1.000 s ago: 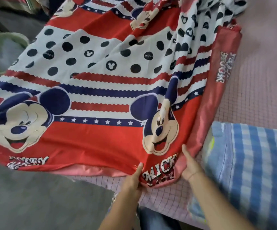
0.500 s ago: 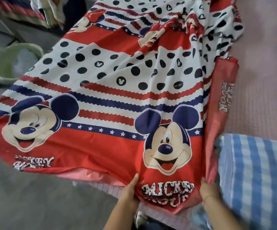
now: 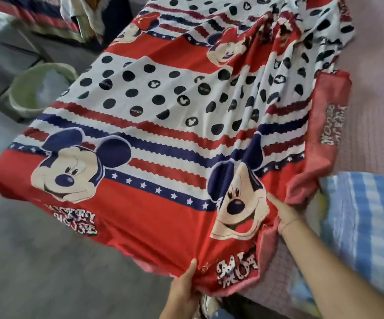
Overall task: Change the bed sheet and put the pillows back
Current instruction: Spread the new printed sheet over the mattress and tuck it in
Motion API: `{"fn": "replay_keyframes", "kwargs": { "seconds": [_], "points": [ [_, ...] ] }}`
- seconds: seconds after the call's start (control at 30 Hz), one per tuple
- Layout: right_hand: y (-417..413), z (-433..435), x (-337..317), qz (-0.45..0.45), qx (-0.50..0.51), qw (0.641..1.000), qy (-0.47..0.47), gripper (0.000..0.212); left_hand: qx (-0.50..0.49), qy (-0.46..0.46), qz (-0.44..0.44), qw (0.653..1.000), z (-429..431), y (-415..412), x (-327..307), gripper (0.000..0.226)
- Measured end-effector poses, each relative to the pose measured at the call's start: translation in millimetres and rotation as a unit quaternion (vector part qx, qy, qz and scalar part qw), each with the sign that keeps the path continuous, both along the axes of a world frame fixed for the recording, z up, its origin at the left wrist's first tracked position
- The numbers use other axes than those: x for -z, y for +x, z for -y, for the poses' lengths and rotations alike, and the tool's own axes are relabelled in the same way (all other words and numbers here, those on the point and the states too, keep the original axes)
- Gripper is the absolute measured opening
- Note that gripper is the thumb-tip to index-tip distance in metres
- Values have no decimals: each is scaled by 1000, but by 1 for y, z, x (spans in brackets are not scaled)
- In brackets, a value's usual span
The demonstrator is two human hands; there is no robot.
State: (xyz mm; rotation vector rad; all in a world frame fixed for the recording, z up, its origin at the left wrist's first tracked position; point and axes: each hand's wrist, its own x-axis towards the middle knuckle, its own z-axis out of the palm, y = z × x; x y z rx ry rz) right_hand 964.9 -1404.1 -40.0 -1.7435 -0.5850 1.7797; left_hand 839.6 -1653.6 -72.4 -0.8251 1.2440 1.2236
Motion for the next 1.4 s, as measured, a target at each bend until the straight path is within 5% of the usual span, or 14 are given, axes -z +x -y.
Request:
{"fn": "replay_keyframes", "kwargs": {
  "seconds": [0.17,0.27,0.33,0.5,0.57,0.67,0.77,0.83,1.0,1.2,1.4],
  "points": [
    [86,47,25,159,23,987,-17,86,15,-29,-11,999,9,-6,0,55],
    [95,79,-2,277,21,960,-26,55,16,-21,8,1000,7,-7,-9,38],
    [93,91,-1,280,20,959,-41,45,8,0,16,1000,5,-12,-14,38],
    [90,93,4,162,44,983,-70,19,-37,70,-3,997,-11,-29,-19,29],
    [89,92,-2,100,46,991,-80,24,-43,65,-32,996,-16,-32,-18,30],
    [76,85,-9,27,11,996,-82,31,-22,34,-69,997,-16,-29,-6,65],
    [51,68,4,-6,-16,997,-73,45,-4,20,-54,998,-13,-26,-4,55],
    [39,58,17,29,-35,996,-79,76,-6,23,-49,999,-10,-26,-1,47],
    [23,38,16,129,-91,986,-62,48,4,17,-55,998,-6,-26,4,32],
    [68,65,28,273,-24,960,-61,65,27,16,-59,998,-4,-22,1,27],
    [71,110,2,329,-8,942,-65,48,40,-10,-22,999,8,-14,-8,31]
  ]
}}
